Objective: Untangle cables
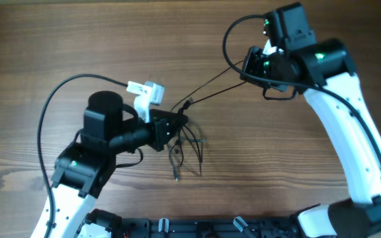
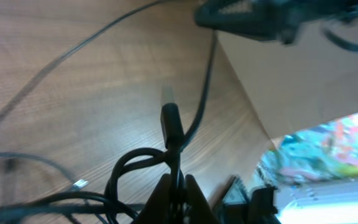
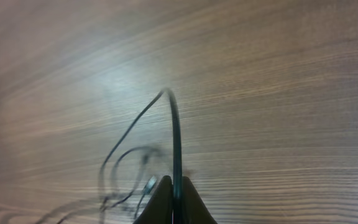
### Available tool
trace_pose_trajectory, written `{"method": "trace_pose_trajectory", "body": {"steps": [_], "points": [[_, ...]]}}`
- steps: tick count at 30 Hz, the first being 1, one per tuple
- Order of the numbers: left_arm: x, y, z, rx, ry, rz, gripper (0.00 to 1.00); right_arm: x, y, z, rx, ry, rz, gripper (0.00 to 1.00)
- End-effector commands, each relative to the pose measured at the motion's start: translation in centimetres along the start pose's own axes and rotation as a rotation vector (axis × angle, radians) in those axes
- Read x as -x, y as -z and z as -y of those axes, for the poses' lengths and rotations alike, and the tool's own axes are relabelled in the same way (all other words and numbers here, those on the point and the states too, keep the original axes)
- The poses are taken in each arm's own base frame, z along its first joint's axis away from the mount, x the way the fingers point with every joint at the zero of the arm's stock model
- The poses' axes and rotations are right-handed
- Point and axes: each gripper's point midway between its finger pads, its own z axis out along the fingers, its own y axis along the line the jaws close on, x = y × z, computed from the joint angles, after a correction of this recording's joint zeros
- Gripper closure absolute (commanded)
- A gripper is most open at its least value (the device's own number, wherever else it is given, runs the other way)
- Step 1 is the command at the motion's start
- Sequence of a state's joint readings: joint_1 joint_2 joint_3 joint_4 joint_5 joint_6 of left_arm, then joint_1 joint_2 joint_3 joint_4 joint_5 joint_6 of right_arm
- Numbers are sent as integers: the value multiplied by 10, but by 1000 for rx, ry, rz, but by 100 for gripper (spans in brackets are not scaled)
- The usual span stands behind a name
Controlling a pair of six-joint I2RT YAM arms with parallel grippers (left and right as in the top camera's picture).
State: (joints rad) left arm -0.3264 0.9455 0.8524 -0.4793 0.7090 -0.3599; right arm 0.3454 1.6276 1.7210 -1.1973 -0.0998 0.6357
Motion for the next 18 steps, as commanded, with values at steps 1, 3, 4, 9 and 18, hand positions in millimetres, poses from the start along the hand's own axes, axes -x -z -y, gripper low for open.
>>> {"method": "trace_pose_trajectory", "body": {"steps": [1,3,4,9,18], "points": [[-13,17,4,-47,-3,-50,96,10,-17,1,16,63,-9,96],[-31,14,-11,-11,10,-126,96,5,-4,-44,259,186,-36,96],[-36,12,-15,-7,20,-153,96,5,3,-59,337,207,-35,95],[-50,-2,-11,-85,81,-250,96,29,8,-62,333,-5,41,96],[-55,11,33,-307,-26,-260,96,49,-55,-12,47,-49,89,96]]}}
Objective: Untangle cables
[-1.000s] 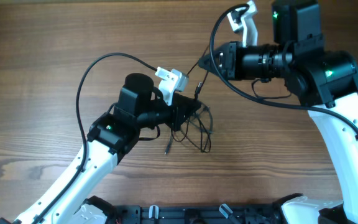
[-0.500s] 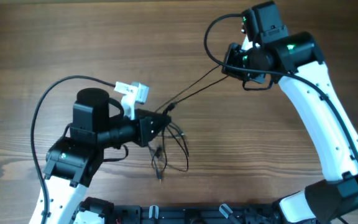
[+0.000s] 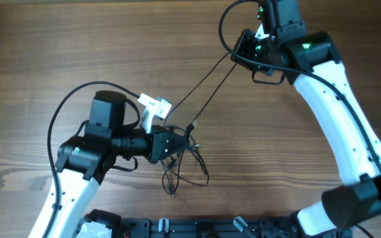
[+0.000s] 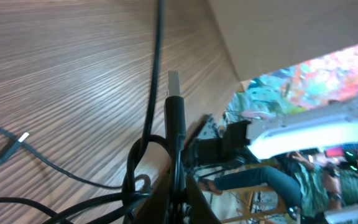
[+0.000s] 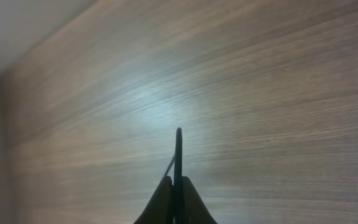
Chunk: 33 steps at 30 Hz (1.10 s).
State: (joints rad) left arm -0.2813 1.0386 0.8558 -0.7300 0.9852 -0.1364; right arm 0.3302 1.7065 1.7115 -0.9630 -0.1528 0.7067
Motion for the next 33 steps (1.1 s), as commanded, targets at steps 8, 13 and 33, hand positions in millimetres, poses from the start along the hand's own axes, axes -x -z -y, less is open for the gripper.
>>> {"method": "trace_pose_trajectory", "body": {"steps": [8,13,33], "points": [[60,36,41,-115,-172,229,96,-17,-16,69,-279,13,-107,83],[80,46,50,-130,-201,305,96,-40,6,13,75,298,-235,47],[106,78,14,-85,305,446,96,-134,56,-95,566,985,-245,34]]}}
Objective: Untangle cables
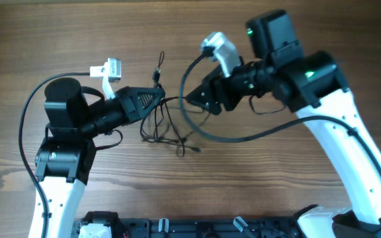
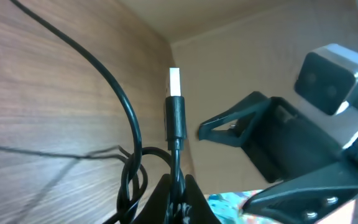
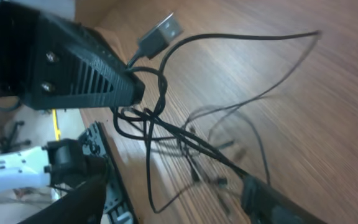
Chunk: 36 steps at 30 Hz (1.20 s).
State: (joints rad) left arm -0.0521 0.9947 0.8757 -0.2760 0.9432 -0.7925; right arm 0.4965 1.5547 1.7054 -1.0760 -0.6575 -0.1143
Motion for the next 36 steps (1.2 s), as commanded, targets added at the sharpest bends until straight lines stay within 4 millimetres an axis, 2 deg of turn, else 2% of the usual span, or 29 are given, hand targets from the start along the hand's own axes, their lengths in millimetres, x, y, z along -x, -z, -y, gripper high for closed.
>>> {"method": "trace_pose_trajectory", "body": {"steps": [1,4,7,9,11,12,13,15,18,19,21,22,25,27,28,31,34,36], "points": [[-3,8,20,-69,26,-36,96,-10,-33,11,3,50,-66,35],[-1,14,20,-83,59,-40,96,-15,-52,8,29,103,-103,41],[3,21,20,-99,70,-40,96,-15,-72,8,48,128,-116,54],[6,26,19,-104,94,-34,96,-15,-81,9,53,129,-121,56],[10,30,17,-103,101,-20,96,-13,-82,13,40,105,-117,72],[12,32,16,-103,103,-13,96,-10,-80,19,6,74,-108,89],[14,34,15,-101,104,-5,96,-7,-79,25,-25,44,-98,96],[20,38,11,-93,103,20,96,0,-66,45,-126,-68,-61,96],[32,49,3,-71,63,77,96,17,-20,61,-224,-194,45,96],[36,53,0,-63,65,96,96,21,2,70,-286,-262,95,96],[43,60,-5,-50,72,132,96,22,62,94,-458,-464,236,96],[46,63,-6,-45,74,145,96,19,80,100,-505,-523,278,96],[55,73,-13,-28,82,191,96,2,155,116,-658,-691,440,96],[58,78,-15,-20,65,211,96,-14,201,122,-732,-765,531,96],[61,82,-17,-12,67,226,96,-30,230,129,-792,-821,580,96],[64,87,-20,-3,54,245,96,-56,262,144,-829,-890,602,96],[67,89,-21,6,16,257,96,-68,271,154,-829,-910,591,96],[73,99,-25,20,20,293,96,-69,270,158,-804,-892,573,96]]}}
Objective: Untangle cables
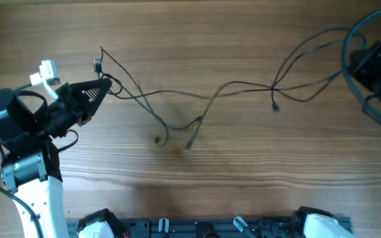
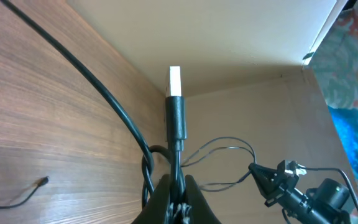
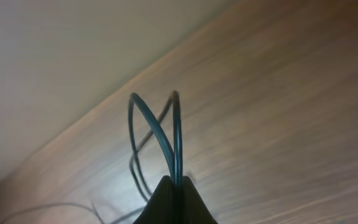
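Note:
Thin black cables (image 1: 237, 83) stretch loosely across the wooden table (image 1: 190, 26) from left to right, with loose ends (image 1: 189, 144) lying near the middle. My left gripper (image 1: 103, 88) is at the far left, shut on a black USB cable (image 2: 175, 118) just below its plug, with other strands looped beside it. In the left wrist view the gripper (image 2: 178, 186) points the plug's silver tip upward. My right gripper (image 1: 349, 61) is at the far right. In the right wrist view the gripper (image 3: 176, 183) is shut on a thin dark cable loop (image 3: 166, 124).
A black rail (image 1: 197, 228) with the arm mounts runs along the table's near edge. The right arm's own thick cable (image 1: 366, 23) arcs at the top right. A white camera bracket (image 1: 45, 71) sticks up from the left wrist.
The two grippers were close together at the table's middle, the right one open by the tangle. Now the right is shut on a cable at the far right, the left farther left, and the cables are spread wide.
First the left gripper held the tangle at centre while the right, shut on strands, was at the upper right, then farther back. Then the right was open beside the left gripper. Now both are shut, far apart, with the cables drawn out between them.

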### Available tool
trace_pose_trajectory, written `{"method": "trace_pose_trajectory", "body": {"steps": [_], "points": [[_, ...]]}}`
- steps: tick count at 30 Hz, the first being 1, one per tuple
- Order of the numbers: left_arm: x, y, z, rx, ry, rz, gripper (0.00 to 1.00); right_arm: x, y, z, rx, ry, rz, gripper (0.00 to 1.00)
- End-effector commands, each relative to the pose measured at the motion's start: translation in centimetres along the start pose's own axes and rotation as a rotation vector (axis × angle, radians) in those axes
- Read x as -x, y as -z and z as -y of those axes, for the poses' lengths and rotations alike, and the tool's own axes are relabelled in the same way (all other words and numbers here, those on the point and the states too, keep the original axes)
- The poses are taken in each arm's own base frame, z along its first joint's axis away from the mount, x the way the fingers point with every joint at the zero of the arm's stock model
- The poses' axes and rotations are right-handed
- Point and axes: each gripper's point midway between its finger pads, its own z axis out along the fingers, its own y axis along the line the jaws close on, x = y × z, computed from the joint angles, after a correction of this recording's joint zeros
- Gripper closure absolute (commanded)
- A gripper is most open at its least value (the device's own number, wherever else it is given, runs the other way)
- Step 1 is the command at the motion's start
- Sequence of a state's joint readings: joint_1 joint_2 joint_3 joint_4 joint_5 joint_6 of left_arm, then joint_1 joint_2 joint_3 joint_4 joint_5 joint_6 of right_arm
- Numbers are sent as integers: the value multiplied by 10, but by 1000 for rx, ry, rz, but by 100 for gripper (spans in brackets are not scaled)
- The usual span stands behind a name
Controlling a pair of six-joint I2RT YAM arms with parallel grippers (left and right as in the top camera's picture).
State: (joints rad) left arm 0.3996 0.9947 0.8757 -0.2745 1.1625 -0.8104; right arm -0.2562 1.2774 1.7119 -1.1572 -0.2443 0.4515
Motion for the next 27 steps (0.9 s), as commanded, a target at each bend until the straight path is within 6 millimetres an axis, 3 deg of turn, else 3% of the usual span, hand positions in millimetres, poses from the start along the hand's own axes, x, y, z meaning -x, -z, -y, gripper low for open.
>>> {"method": "trace_pose_trajectory", "body": {"steps": [1,2,5,9,11,14,17,21,24,27], "points": [[15,14,7,1,-79,60,96,1,-4,-2,54,46,-36,96],[17,17,5,5,-76,71,96,-1,-6,-2,57,50,-50,96],[15,15,6,1,-76,62,96,-18,-13,-26,207,140,-147,96],[-11,-3,19,-51,-117,-52,94,-47,-26,-46,281,180,-278,94],[-26,-13,26,-76,-125,-114,88,-62,-31,-55,299,223,-333,80],[-58,-29,34,-110,-179,-228,75,-80,-37,-63,288,262,-392,43],[-75,-38,30,-97,-199,-279,68,-87,-40,-64,271,278,-411,24],[-75,-44,10,5,-223,-251,67,-92,-43,-63,267,289,-437,22],[-66,-42,-36,235,-195,-184,66,-95,-46,-61,262,289,-448,21],[-76,-48,-66,370,-204,-223,62,-95,-46,-61,262,290,-448,21]]}}
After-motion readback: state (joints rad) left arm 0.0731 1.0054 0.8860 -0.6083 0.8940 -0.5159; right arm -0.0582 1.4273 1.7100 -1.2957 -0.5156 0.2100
